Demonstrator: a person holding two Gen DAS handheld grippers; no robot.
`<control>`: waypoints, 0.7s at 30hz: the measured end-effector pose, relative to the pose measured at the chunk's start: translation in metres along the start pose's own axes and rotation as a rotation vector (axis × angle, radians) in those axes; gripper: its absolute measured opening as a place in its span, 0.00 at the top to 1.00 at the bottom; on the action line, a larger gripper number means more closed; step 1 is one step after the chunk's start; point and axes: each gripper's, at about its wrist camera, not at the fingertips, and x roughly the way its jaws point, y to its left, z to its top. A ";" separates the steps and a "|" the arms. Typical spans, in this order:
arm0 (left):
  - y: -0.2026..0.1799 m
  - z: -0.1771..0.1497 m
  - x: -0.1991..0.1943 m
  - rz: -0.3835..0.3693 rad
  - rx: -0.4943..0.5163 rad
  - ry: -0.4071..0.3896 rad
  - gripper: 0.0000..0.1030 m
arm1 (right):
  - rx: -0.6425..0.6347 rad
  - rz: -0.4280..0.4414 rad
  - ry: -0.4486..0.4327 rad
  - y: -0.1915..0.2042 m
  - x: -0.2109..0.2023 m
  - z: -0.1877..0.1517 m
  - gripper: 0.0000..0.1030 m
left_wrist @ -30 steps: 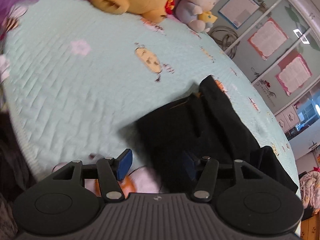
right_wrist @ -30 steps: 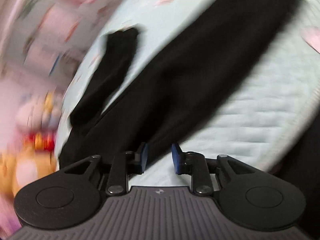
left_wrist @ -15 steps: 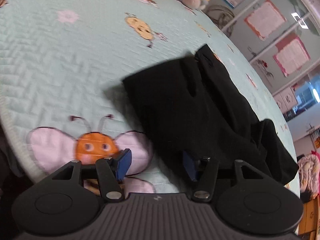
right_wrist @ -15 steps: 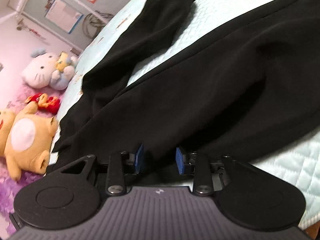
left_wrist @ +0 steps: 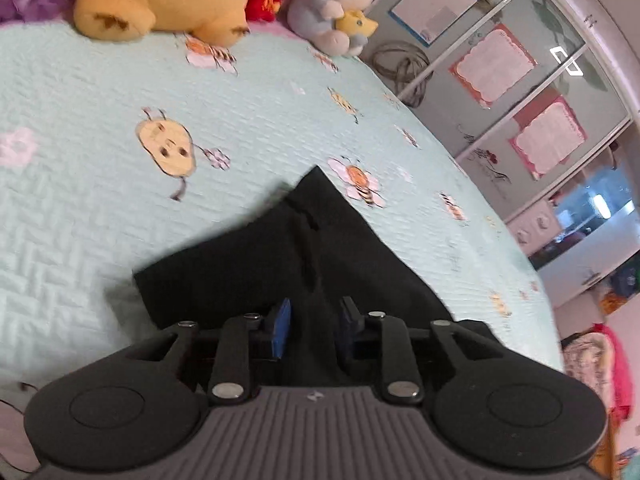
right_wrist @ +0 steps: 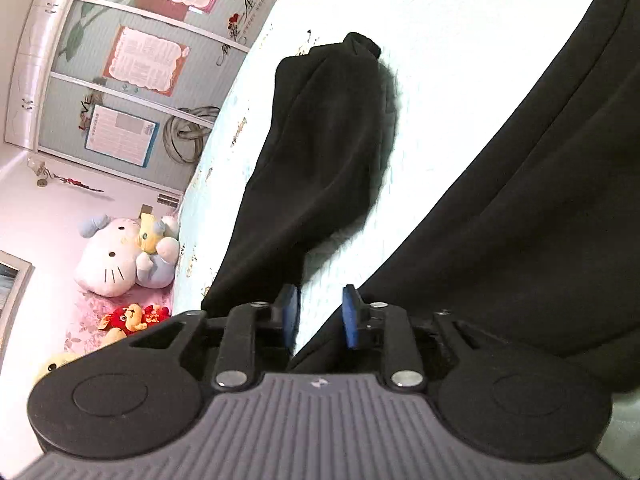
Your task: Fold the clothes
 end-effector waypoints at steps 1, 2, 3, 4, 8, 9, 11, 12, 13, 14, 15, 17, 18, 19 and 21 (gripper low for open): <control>0.004 -0.008 -0.004 0.009 0.022 -0.008 0.53 | -0.040 0.005 0.014 0.000 -0.003 -0.010 0.71; 0.012 -0.017 -0.009 0.025 0.041 -0.019 0.52 | -0.098 0.000 0.024 0.001 -0.007 -0.022 0.70; 0.020 -0.026 -0.015 0.044 0.057 -0.035 0.51 | -0.175 -0.009 0.027 0.002 -0.013 -0.037 0.68; 0.030 -0.033 -0.021 0.063 0.071 -0.050 0.51 | -0.260 -0.017 0.028 0.002 -0.020 -0.052 0.67; 0.068 -0.036 -0.048 0.110 0.108 -0.115 0.51 | -0.413 -0.027 0.078 -0.005 -0.038 -0.096 0.63; 0.075 -0.032 -0.053 0.132 0.127 -0.130 0.51 | -0.415 -0.025 0.100 -0.008 -0.039 -0.103 0.62; 0.083 -0.024 -0.060 0.161 0.160 -0.145 0.49 | -0.415 -0.012 0.127 -0.012 -0.039 -0.112 0.61; 0.086 -0.020 -0.062 0.163 0.174 -0.138 0.46 | -0.410 -0.015 0.133 -0.014 -0.037 -0.114 0.61; 0.088 -0.018 -0.061 0.156 0.185 -0.121 0.46 | -0.394 -0.021 0.142 -0.015 -0.033 -0.114 0.60; 0.088 -0.019 -0.061 0.152 0.199 -0.102 0.46 | -0.375 -0.018 0.155 -0.017 -0.030 -0.114 0.60; 0.083 -0.023 -0.059 0.148 0.220 -0.078 0.46 | -0.355 -0.013 0.165 -0.019 -0.027 -0.113 0.59; 0.075 -0.040 -0.054 0.125 0.255 -0.025 0.42 | -0.324 -0.007 0.167 -0.019 -0.025 -0.113 0.54; 0.073 -0.050 -0.051 0.111 0.249 -0.005 0.37 | -0.311 -0.001 0.170 -0.018 -0.023 -0.114 0.53; 0.073 -0.057 -0.046 0.101 0.231 0.018 0.34 | -0.302 0.007 0.181 -0.017 -0.021 -0.116 0.52; 0.075 -0.069 -0.029 0.090 0.171 0.066 0.35 | -0.295 0.014 0.216 -0.012 -0.012 -0.123 0.51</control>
